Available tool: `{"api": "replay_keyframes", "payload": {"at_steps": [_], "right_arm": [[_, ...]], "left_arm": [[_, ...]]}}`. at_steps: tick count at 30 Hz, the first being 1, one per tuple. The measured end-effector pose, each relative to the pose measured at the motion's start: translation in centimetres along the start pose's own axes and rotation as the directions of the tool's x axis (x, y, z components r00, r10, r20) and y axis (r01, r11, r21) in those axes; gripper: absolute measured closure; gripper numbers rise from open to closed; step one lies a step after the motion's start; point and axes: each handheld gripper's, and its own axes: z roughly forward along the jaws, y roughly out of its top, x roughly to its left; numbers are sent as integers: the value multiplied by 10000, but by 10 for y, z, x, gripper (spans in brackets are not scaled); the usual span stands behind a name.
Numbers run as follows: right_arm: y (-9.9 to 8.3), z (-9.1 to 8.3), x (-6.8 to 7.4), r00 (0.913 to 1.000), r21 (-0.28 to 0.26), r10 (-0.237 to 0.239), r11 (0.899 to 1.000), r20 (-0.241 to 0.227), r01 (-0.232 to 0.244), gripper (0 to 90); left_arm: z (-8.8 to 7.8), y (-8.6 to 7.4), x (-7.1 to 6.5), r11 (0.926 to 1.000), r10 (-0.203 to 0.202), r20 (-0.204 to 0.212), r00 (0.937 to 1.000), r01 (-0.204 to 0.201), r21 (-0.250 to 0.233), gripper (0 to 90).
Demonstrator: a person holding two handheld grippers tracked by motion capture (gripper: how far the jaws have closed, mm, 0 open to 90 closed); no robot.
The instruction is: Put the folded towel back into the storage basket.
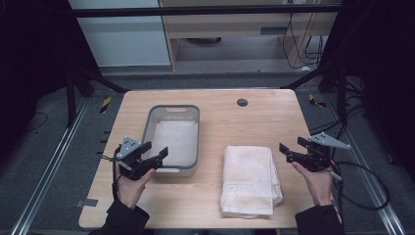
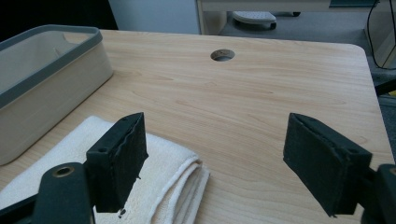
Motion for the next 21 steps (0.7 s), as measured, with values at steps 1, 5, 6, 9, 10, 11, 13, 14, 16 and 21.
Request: {"api": "replay_keyframes", "payload": {"at_steps": [1, 5, 6, 9, 10, 11, 13, 14, 16, 21], "right_arm": [[1, 0, 0, 10000, 14, -16, 10000, 0, 16, 217], [4, 0, 0, 10000, 32, -88, 10000, -40, 88, 218], [5, 1, 0, 10000, 25, -27, 10000, -90, 27, 221], [7, 4, 1, 9999, 85, -103, 9999, -62, 104, 226], [8, 5, 1, 9999, 108, -131, 9999, -63, 131, 228], [9, 8, 3, 9997, 174, -223, 9996, -137, 225, 229], [10, 10, 4, 9992, 253, -321, 9991, -219, 326, 230], [11, 11, 5, 9991, 268, -328, 9991, -258, 335, 230], [12, 12, 6, 9990, 294, -314, 9990, -310, 323, 230], [14, 16, 8, 9985, 285, -381, 9988, -393, 392, 228]], "left_arm": [[1, 1, -3, 10000, 76, 9, 10000, -76, -4, 309], [4, 2, -12, 9999, 146, 201, 9997, -144, -95, 317], [5, 2, -14, 9998, 170, 244, 9996, -168, -78, 317], [10, 3, -23, 9992, 398, 336, 9986, -397, -15, 319], [12, 2, -25, 9990, 438, 397, 9983, -437, -23, 321], [13, 2, -28, 9990, 450, 482, 9978, -449, -31, 323], [17, 1, -34, 9987, 512, 586, 9970, -513, -2, 324], [19, 1, -37, 9984, 562, 625, 9965, -566, 47, 324], [23, 0, -42, 9980, 604, 726, 9955, -615, 126, 325], [32, -3, -57, 9962, 787, 986, 9920, -819, 285, 325]]}}
